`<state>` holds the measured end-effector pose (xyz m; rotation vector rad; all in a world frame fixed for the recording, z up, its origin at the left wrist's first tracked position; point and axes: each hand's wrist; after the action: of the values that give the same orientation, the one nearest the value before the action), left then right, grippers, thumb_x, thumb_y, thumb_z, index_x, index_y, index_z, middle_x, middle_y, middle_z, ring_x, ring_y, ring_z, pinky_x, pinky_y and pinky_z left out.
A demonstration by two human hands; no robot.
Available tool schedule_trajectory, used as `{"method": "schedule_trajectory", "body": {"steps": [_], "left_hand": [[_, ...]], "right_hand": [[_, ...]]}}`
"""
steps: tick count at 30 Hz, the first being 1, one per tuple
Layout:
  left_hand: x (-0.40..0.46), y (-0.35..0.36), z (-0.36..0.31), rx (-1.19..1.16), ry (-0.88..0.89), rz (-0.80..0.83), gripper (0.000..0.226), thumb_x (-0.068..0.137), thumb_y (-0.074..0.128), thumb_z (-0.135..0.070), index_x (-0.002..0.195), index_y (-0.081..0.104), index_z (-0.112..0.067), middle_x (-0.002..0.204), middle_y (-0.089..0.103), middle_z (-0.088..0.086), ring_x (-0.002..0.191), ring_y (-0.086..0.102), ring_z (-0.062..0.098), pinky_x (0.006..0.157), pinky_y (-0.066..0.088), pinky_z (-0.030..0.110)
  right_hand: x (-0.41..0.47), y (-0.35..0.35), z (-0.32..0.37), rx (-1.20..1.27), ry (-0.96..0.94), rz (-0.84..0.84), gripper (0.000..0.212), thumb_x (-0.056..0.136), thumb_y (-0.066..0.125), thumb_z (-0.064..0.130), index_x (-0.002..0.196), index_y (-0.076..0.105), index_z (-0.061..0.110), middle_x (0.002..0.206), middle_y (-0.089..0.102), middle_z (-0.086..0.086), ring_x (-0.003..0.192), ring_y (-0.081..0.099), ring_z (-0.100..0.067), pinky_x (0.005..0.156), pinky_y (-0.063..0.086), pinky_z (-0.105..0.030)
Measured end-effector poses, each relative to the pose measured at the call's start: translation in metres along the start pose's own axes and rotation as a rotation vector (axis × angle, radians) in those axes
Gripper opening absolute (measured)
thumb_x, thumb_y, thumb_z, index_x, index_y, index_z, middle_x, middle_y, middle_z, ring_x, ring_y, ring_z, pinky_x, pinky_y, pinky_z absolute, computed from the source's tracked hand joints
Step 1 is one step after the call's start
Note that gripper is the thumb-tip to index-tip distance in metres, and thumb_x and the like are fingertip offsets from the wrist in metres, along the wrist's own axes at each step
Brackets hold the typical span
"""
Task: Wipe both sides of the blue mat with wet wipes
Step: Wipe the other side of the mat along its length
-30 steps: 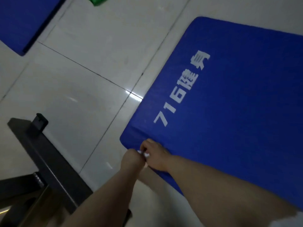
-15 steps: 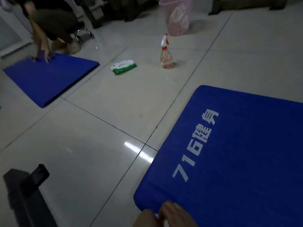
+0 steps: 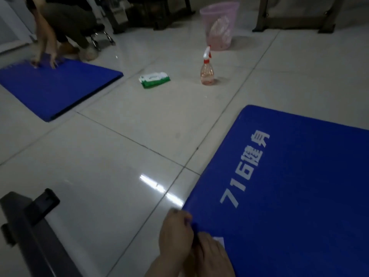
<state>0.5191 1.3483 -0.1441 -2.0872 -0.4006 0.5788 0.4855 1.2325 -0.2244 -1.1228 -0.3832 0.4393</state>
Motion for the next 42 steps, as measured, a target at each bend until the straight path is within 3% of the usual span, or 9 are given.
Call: {"method": "schedule_trajectory", "body": {"steps": [6,13,18,22,24,26,29,33,42], "left_hand": [[-0.002,0.024,0.000,-0.209,0.171,-0.062,0.034,0.096,0.045,-0.003,0.125,0.061,-0.014,0.141,0.043,-0.004,0.111,0.041,0.001,0.093,0.034,0.013],[0.006,0.048,0.017,-0.203,0.270,0.028,0.045,0.094,0.046,0.002,0.136,0.054,-0.013,0.154,0.031,-0.003,0.139,0.033,0.014,0.115,0.030,0.030],[0.004,0.057,0.019,-0.235,0.254,-0.047,0.041,0.097,0.046,-0.005,0.136,0.053,-0.012,0.152,0.034,-0.001,0.139,0.033,0.016,0.115,0.031,0.035],[0.005,0.060,-0.005,-0.387,0.222,-0.142,0.038,0.097,0.044,-0.001,0.132,0.056,-0.012,0.146,0.045,-0.002,0.137,0.035,0.011,0.110,0.027,0.020],[0.007,0.061,-0.017,-0.446,0.257,-0.084,0.039,0.099,0.041,-0.002,0.133,0.054,-0.013,0.145,0.045,-0.004,0.140,0.031,0.009,0.117,0.025,0.029],[0.009,0.067,-0.018,-0.386,0.319,-0.048,0.039,0.099,0.040,-0.003,0.134,0.054,-0.013,0.146,0.044,-0.003,0.140,0.024,0.006,0.120,0.018,0.036],[0.012,0.078,-0.008,-0.228,0.400,-0.047,0.040,0.098,0.039,-0.002,0.133,0.055,-0.010,0.147,0.045,0.003,0.139,0.023,0.009,0.120,0.012,0.035],[0.011,0.080,-0.008,-0.138,0.440,-0.089,0.039,0.094,0.040,-0.004,0.127,0.060,-0.003,0.143,0.049,0.010,0.139,0.034,0.027,0.117,0.019,0.044],[0.007,0.078,-0.011,-0.006,0.488,-0.090,0.037,0.092,0.048,0.006,0.128,0.058,0.003,0.144,0.046,0.018,0.138,0.034,0.037,0.117,0.020,0.050]], "right_hand": [[-0.025,-0.006,-0.017,-0.235,-0.159,0.069,0.061,0.074,0.030,0.031,0.116,0.066,0.006,0.130,0.058,-0.010,0.126,0.037,-0.027,0.111,0.013,-0.040],[-0.086,-0.028,-0.059,-0.277,-0.123,0.001,0.066,0.090,0.023,0.018,0.149,-0.002,0.003,0.158,0.000,-0.013,0.146,-0.003,-0.026,0.113,0.008,-0.038],[-0.089,-0.031,-0.044,-0.215,0.014,-0.050,0.059,0.089,0.026,0.015,0.147,0.022,0.005,0.157,0.007,-0.013,0.146,0.002,-0.024,0.113,0.013,-0.038],[-0.052,-0.014,-0.017,-0.243,0.021,0.051,0.056,0.082,0.031,0.024,0.131,0.054,0.007,0.142,0.043,-0.012,0.135,0.029,-0.026,0.114,0.016,-0.041],[-0.038,-0.010,-0.013,-0.189,0.093,0.134,0.059,0.076,0.029,0.027,0.120,0.065,0.010,0.134,0.055,-0.010,0.128,0.040,-0.023,0.113,0.029,-0.044],[-0.029,-0.022,-0.007,-0.171,0.115,0.193,0.062,0.080,0.023,0.026,0.131,0.054,0.009,0.142,0.045,-0.010,0.134,0.038,-0.027,0.109,0.024,-0.044],[-0.038,-0.035,-0.012,-0.382,0.030,0.302,0.056,0.093,0.013,0.026,0.144,-0.005,0.009,0.152,-0.014,-0.007,0.144,-0.012,-0.025,0.111,-0.015,-0.041],[-0.059,-0.028,-0.023,-0.199,0.166,0.233,0.052,0.095,0.016,0.025,0.141,0.034,0.008,0.147,0.040,-0.005,0.137,0.028,-0.021,0.116,0.012,-0.038],[-0.133,-0.051,-0.069,-0.320,0.129,0.107,0.060,0.084,0.023,0.019,0.141,0.023,0.003,0.150,0.024,-0.011,0.138,0.025,-0.024,0.115,0.010,-0.040]]}}
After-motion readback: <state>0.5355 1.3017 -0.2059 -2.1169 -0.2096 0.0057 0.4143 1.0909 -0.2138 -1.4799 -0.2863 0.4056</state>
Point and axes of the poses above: each hand's wrist, its own x-axis towards the middle knuckle, its own y-axis out of the palm, z = x × y
